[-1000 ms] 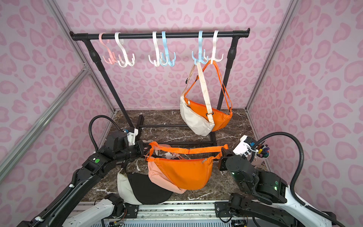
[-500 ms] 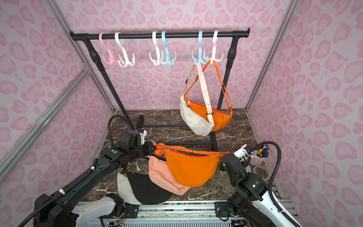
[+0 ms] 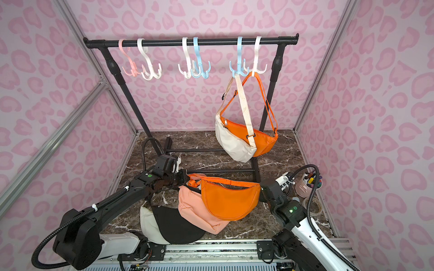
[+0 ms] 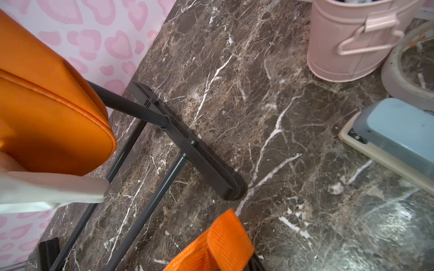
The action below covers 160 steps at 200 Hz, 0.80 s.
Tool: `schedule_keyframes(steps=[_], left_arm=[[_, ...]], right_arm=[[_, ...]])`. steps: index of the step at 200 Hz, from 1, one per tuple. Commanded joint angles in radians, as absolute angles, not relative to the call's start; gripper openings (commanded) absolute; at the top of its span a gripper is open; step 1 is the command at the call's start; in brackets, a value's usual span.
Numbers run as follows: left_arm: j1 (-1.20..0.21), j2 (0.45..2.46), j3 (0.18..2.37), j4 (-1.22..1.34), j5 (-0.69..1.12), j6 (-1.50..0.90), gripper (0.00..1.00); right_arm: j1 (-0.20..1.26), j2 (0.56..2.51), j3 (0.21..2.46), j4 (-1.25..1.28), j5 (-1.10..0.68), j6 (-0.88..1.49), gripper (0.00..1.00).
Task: Take the bag off the hook
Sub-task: Place the bag inside the bag.
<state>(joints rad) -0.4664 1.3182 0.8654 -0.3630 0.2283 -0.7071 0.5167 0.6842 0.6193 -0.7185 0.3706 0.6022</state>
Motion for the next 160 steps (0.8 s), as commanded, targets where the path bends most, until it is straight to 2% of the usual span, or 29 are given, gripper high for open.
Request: schedule_keyframes(steps=[1, 15, 28, 34, 49, 63, 72, 109, 130, 160], left_arm=[[-0.465, 1.339, 0.871, -0.337, 0.236, -0.696, 0.11], [-0.465, 1.352, 0.876, -0.338, 0.244, -0.698, 0.20], [-0.465, 1.359, 0.886, -0.344, 0.250, -0.698, 0.35], [-0.465, 1.358, 0.893, -0.353, 0.246, -0.699, 0.46], [-0.465, 1.352, 0.908, -0.366, 0.227, -0.700, 0.59], [-0.465, 1.342, 0.920, -0.373, 0.210, -0.698, 0.62], [-0.465, 1.335, 0.927, -0.374, 0.202, -0.696, 0.62], [-0.465, 1.309, 0.949, -0.384, 0.182, -0.696, 0.63], [-0.465, 1.299, 0.956, -0.399, 0.181, -0.697, 0.71], [-0.464, 1.275, 0.951, -0.402, 0.189, -0.708, 0.78]], right_arm=[[0.512, 0.683, 0.581, -0.696, 0.394, 0.663, 0.17], [0.499, 0.683, 0.555, -0.689, 0.379, 0.687, 0.24], [0.489, 0.683, 0.545, -0.692, 0.374, 0.705, 0.35], [0.485, 0.680, 0.545, -0.697, 0.374, 0.710, 0.39], [0.476, 0.667, 0.550, -0.705, 0.380, 0.716, 0.48], [0.469, 0.652, 0.561, -0.715, 0.394, 0.716, 0.56], [0.466, 0.640, 0.572, -0.723, 0.404, 0.714, 0.58], [0.464, 0.591, 0.611, -0.747, 0.437, 0.693, 0.60], [0.464, 0.571, 0.617, -0.742, 0.438, 0.690, 0.60], [0.465, 0.562, 0.617, -0.728, 0.424, 0.698, 0.60]])
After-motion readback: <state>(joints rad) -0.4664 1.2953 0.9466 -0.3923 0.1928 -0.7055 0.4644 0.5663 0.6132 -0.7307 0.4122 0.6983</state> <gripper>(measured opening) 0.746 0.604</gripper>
